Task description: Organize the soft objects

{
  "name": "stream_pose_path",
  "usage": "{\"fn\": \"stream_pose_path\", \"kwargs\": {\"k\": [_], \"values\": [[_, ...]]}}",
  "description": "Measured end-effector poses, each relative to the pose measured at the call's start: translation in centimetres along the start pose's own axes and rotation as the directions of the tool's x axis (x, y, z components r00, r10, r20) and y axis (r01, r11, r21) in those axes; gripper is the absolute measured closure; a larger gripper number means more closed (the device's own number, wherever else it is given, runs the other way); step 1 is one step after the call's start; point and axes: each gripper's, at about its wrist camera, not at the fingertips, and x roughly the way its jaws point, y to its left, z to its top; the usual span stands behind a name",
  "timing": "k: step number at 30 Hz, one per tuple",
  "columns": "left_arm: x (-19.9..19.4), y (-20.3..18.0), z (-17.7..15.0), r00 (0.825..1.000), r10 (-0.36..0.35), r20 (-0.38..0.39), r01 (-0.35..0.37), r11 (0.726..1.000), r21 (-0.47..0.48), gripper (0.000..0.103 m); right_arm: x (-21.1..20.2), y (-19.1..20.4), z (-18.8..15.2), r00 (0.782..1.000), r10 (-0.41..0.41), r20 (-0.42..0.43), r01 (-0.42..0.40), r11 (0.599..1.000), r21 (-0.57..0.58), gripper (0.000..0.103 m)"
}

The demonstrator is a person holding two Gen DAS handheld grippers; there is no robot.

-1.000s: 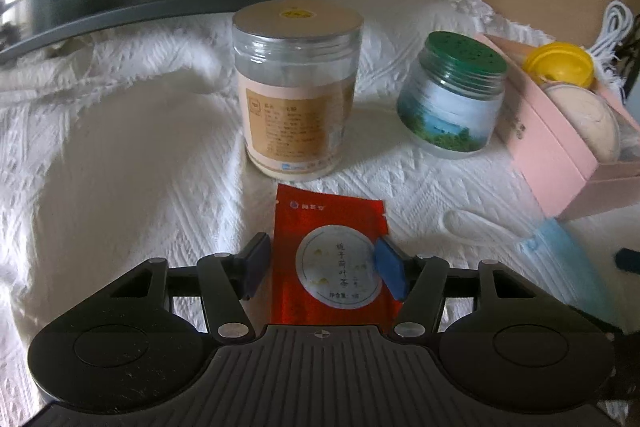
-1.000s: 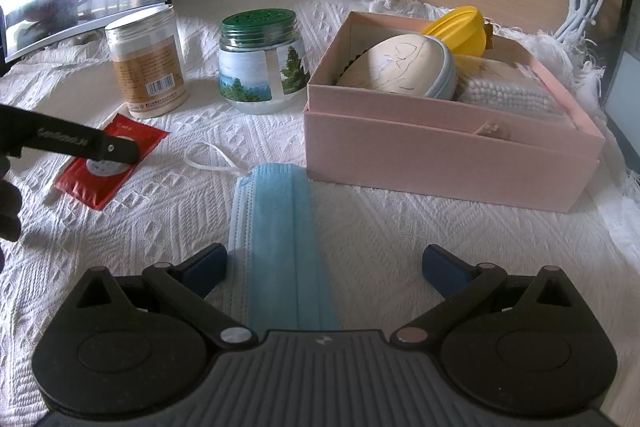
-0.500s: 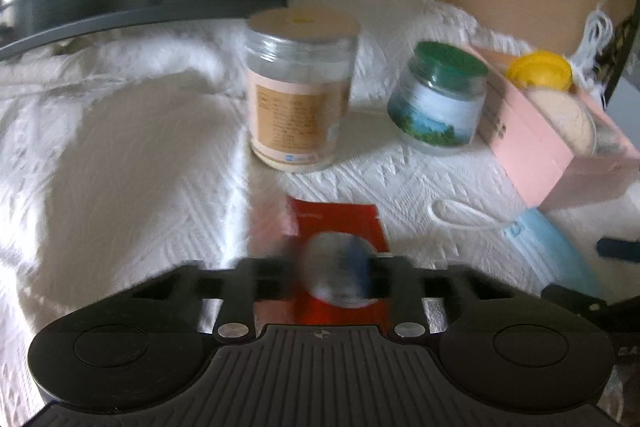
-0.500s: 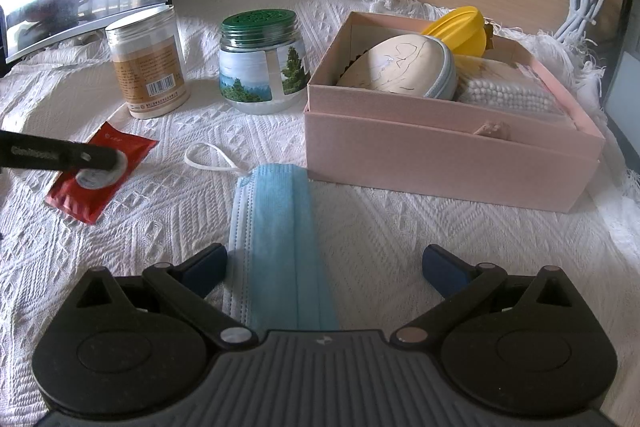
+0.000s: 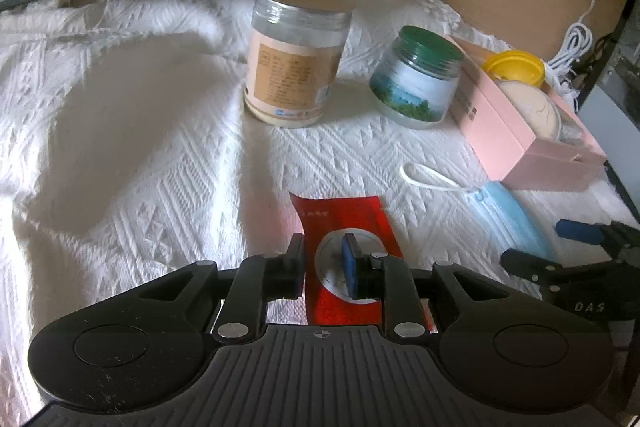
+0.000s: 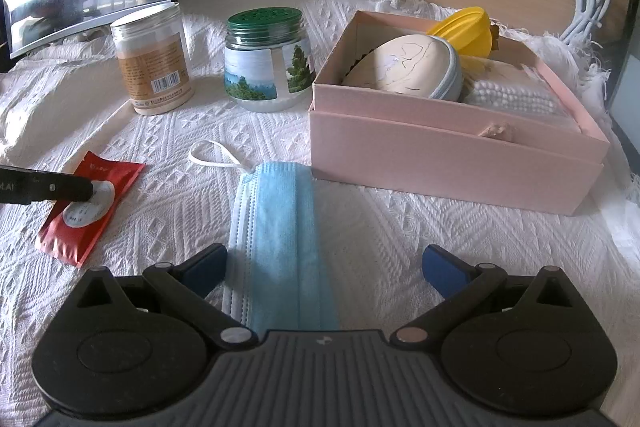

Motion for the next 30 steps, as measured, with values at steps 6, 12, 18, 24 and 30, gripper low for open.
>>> {"fn": "stream_pose_path", "kwargs": {"k": [6,12,18,24,30], "values": [[0.2,-0.6,0.2,1.0,0.014,-0.012,-0.014,0.999,0.032,0.076,0.0,-0.1,0.0,1.0,0.002,-0.001,-0.002,1.0,-0.001,0.0],[0.3,-0.4,0.3,1.0,-0.008,-0.016,0.009,1.0,0.016,0.075,0.0,0.0,0.0,1.0,0.003,-0.001,-0.003,1.0,-0.001,0.0],[0.2,-1.3,-0.1,0.996,-0.077,-0.035,0.079,0.995,0.056,0.078,-0.1,0.2,0.1,1.0,-0.003,-0.006,0.003,1.0,-0.008,0.0],[0.4,-1.2,0.2,0.992,-0.112,-0.064,0.112,0.994,0.007,0.08,-1.0,1.2,1.3,0.997,0.065,-0.035,-0.067,0.995,-0.073,0.06],[0.5,-1.0,0.7,0.989,-0.111,-0.095,0.11,0.994,-0.016,0.08,-1.6,2.2,1.1,0.997,0.064,-0.047,-0.069,0.992,-0.109,0.07]]}}
